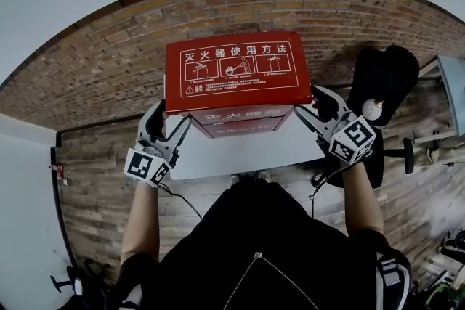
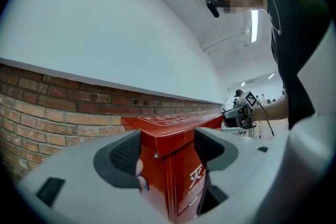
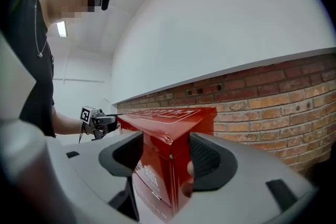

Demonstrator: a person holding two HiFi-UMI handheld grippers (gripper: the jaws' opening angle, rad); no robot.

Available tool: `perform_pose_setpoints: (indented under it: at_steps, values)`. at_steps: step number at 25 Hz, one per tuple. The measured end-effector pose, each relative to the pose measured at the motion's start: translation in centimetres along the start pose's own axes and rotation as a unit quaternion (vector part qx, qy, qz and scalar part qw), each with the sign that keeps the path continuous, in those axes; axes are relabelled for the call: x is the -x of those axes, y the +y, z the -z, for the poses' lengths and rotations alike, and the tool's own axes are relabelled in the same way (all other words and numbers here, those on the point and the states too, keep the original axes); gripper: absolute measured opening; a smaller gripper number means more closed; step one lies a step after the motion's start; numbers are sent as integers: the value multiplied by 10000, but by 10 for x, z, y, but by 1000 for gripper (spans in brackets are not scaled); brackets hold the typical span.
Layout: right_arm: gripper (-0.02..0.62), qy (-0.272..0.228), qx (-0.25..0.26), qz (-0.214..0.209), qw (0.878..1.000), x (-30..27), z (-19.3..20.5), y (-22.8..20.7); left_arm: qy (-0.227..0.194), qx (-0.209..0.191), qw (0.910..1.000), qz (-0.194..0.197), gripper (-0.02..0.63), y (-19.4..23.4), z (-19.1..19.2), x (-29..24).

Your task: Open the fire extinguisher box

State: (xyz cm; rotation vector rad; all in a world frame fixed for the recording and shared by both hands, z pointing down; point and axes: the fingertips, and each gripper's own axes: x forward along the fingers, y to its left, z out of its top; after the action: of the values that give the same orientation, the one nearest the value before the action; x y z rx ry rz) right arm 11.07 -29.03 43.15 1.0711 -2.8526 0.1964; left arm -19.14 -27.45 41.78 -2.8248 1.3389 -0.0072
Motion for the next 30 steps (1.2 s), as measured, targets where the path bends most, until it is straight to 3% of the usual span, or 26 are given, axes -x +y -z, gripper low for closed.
perform_pose_setpoints:
  at_steps: [10, 22, 30]
  values:
    - [282, 194, 209, 11, 9996, 3, -16, 4, -40, -49, 10000, -5, 360, -1, -18, 1]
    - [282, -339, 251, -287, 9987, 2, -82, -1, -626, -264, 9977, -67, 359, 9, -75, -8]
    - [282, -733, 227, -175, 9969, -10, -108, -19, -822, -520, 9953, -33, 359, 19, -96, -23]
